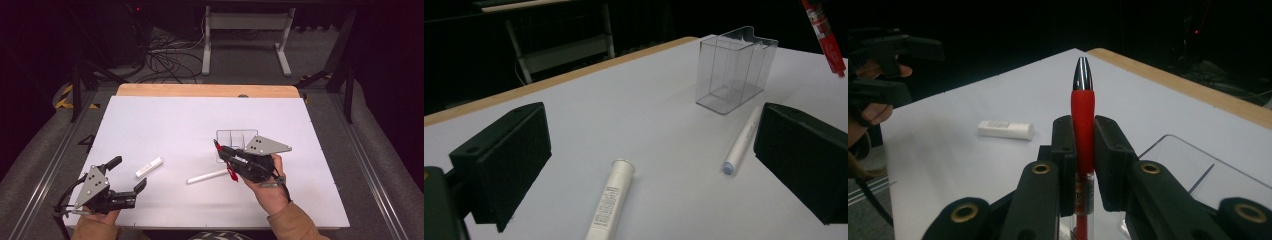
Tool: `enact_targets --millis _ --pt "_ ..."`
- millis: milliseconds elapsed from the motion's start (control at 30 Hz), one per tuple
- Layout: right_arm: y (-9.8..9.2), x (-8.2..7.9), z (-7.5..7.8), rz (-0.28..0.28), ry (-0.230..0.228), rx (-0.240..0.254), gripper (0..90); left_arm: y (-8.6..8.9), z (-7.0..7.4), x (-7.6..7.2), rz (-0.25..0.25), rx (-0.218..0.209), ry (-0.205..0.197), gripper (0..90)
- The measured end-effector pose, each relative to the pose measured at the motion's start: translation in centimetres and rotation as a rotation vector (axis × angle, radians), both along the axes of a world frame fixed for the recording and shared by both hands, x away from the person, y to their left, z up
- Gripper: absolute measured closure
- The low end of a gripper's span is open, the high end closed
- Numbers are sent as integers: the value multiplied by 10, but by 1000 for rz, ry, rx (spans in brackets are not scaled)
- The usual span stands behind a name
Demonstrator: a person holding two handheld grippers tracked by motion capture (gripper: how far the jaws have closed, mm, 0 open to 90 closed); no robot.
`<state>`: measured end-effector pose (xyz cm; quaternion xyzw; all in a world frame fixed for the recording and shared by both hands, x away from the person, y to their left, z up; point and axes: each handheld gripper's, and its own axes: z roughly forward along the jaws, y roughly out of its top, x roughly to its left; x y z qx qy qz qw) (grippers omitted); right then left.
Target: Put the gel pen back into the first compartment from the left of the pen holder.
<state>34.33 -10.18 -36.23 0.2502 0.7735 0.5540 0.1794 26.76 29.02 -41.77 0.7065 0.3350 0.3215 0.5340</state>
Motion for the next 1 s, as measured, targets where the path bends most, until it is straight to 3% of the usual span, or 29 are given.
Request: enact_targets --millis 367,1000 --pt "0 7 4 -3 -37 30 805 0 0 0 0 0 1 26" --pt "8 30 28 -8 -86 54 805 1 -1 1 -2 2 5 26"
